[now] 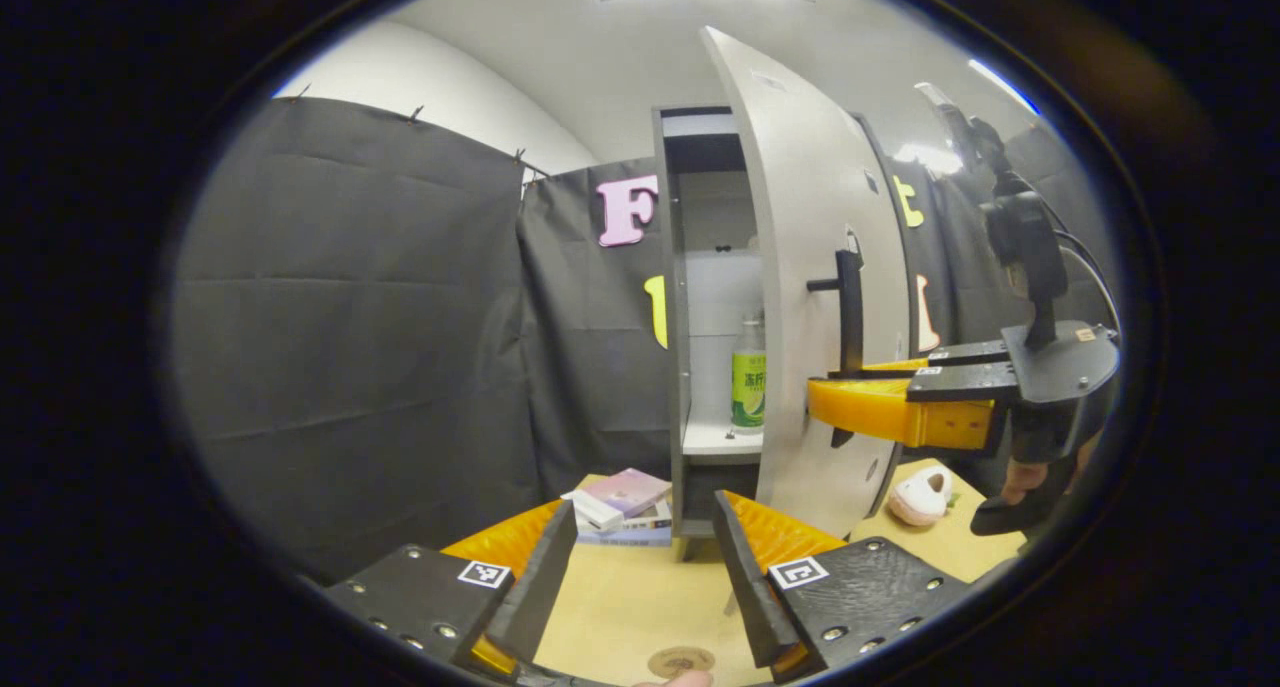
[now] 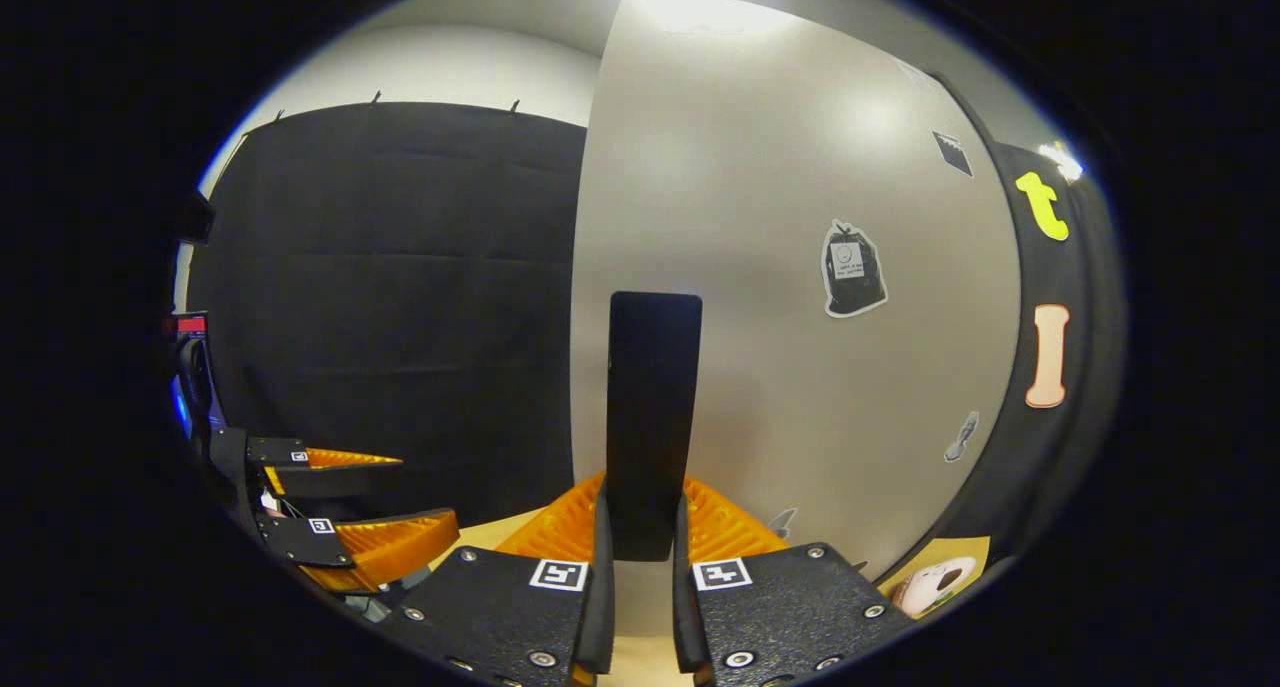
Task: Open the cabinet door with the right hand, grasp the bottle in the cabinet with the left hand and place it on the coaster, then close the cabinet door with the right hand.
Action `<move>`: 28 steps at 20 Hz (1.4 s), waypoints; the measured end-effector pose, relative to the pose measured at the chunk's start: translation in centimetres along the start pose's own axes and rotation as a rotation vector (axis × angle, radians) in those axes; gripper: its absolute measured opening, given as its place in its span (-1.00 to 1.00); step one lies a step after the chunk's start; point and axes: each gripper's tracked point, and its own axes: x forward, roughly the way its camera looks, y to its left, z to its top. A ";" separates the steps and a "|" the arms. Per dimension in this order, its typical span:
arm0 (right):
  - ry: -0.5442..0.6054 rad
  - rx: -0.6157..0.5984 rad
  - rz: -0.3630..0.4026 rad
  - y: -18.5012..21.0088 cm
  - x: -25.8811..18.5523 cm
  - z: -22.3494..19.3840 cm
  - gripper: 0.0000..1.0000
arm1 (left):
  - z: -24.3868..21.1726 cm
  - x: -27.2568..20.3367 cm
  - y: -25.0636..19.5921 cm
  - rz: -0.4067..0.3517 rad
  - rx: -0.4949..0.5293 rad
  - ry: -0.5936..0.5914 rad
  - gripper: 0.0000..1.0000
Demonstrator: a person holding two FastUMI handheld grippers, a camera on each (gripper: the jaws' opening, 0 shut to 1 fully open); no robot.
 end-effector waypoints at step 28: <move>0.004 0.173 -0.138 -4.0 -9.2 -0.2 -0.53 | 1.6 -2.5 -18.1 -0.122 -0.008 -0.001 0.56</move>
